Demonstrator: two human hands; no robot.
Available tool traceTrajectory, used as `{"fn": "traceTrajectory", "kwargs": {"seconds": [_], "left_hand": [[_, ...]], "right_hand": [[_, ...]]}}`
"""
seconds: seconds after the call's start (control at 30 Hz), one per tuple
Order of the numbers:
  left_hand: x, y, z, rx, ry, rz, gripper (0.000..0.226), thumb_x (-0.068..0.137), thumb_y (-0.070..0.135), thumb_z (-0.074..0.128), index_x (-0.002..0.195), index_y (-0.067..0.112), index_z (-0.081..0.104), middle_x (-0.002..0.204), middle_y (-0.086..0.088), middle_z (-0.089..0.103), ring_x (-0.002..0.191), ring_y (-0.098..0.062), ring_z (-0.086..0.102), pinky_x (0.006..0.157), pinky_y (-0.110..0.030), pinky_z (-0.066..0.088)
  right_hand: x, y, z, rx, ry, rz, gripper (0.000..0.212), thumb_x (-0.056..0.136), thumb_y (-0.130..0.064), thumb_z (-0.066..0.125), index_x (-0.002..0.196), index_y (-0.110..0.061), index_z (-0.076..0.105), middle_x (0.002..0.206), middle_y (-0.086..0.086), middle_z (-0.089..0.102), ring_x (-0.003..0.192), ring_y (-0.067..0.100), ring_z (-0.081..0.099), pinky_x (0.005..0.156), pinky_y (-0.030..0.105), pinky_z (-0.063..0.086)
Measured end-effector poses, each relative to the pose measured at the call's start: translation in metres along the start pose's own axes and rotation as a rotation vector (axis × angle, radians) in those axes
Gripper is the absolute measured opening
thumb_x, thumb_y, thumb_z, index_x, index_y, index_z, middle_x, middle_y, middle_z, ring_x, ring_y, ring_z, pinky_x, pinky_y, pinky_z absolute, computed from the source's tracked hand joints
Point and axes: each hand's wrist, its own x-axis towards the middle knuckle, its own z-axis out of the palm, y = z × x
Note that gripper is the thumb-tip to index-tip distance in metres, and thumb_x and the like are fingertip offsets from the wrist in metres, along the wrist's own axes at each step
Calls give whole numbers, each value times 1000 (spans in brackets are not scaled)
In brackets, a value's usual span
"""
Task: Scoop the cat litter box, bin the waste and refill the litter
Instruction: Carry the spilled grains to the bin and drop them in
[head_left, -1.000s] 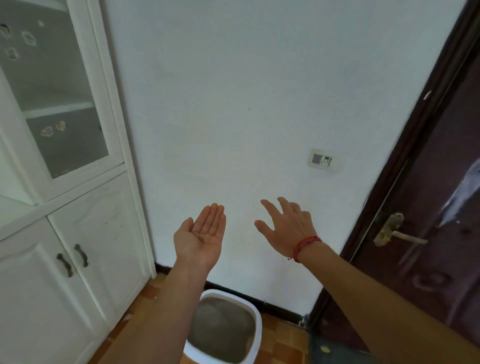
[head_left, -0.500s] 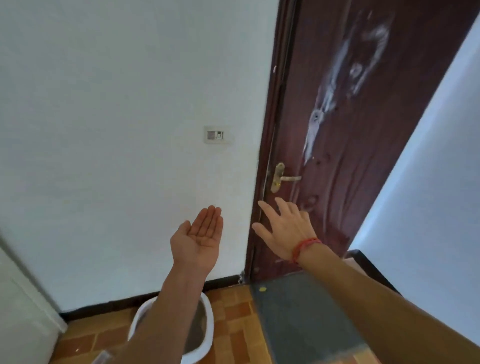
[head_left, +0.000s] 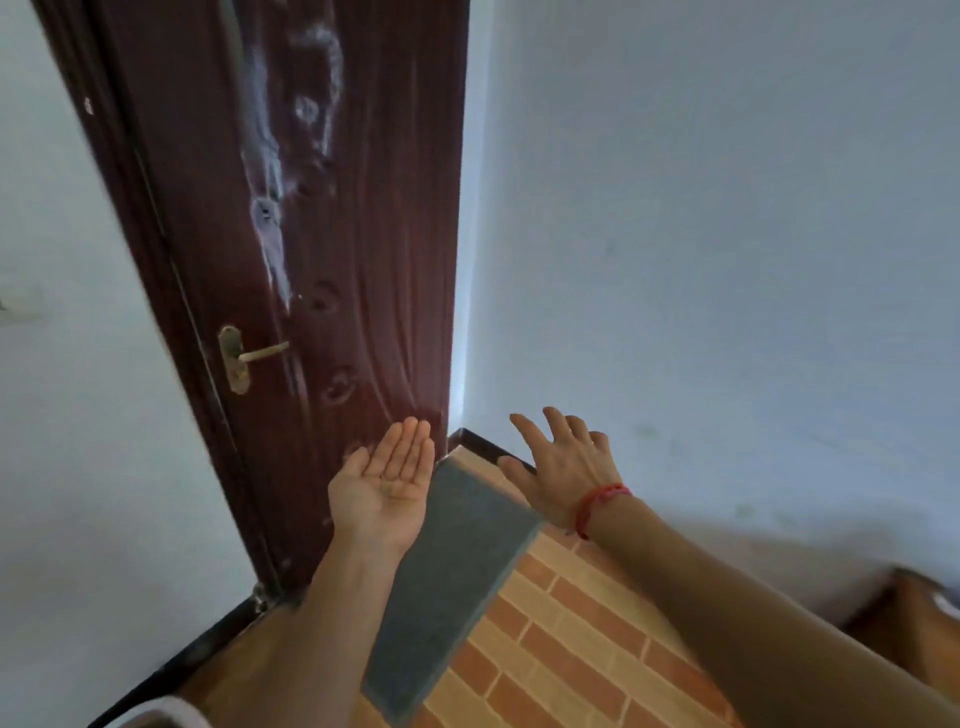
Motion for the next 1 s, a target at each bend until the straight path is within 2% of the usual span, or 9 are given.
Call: {"fn": "traceTrajectory", "kwargs": {"seconds": [0.1, 0.2, 0.47, 0.6, 0.7, 1.0], "left_hand": [[7, -67, 16, 49, -23, -108, 44, 105, 26, 30, 113, -5, 60, 106, -22, 72, 107, -34, 66, 91, -43, 52], [8, -128, 29, 92, -44, -206, 43, 105, 24, 32, 114, -6, 61, 112, -22, 70, 109, -35, 66, 98, -43, 51], [6, -249, 59, 190, -68, -456, 45, 106, 27, 32, 115, -6, 61, 110, -21, 72, 109, -35, 66, 96, -43, 52], [12, -295, 68, 249, -82, -558, 45, 106, 27, 30, 113, -5, 60, 104, -21, 73, 107, -34, 66, 98, -43, 50], [19, -320, 69, 274, -110, -645, 45, 106, 27, 30, 112, -6, 61, 109, -22, 71, 107, -35, 66, 97, -43, 51], [35, -362, 69, 347, -125, -808, 44, 105, 25, 30, 107, -5, 61, 112, -21, 68, 111, -35, 64, 98, -43, 49]], "right_hand": [[-26, 68, 1, -8, -27, 123, 61, 94, -64, 23, 149, -37, 21, 153, 9, 28, 136, 32, 31, 108, 50, 30], [-55, 125, 2, -24, -16, 228, 61, 93, -64, 24, 148, -36, 24, 150, 8, 32, 132, 31, 36, 104, 49, 33], [-125, 224, 2, -51, -44, 486, 59, 95, -62, 29, 147, -35, 25, 147, 8, 34, 128, 31, 39, 100, 47, 36], [-152, 253, 7, -42, -55, 630, 60, 93, -63, 31, 145, -35, 27, 146, 8, 36, 126, 32, 41, 98, 49, 38], [-167, 265, 13, -32, -53, 732, 60, 92, -64, 29, 145, -36, 26, 144, 8, 37, 127, 32, 40, 100, 49, 36], [-189, 272, 32, -21, -95, 925, 60, 94, -63, 28, 146, -35, 27, 147, 9, 35, 129, 32, 38, 103, 49, 34]]}}
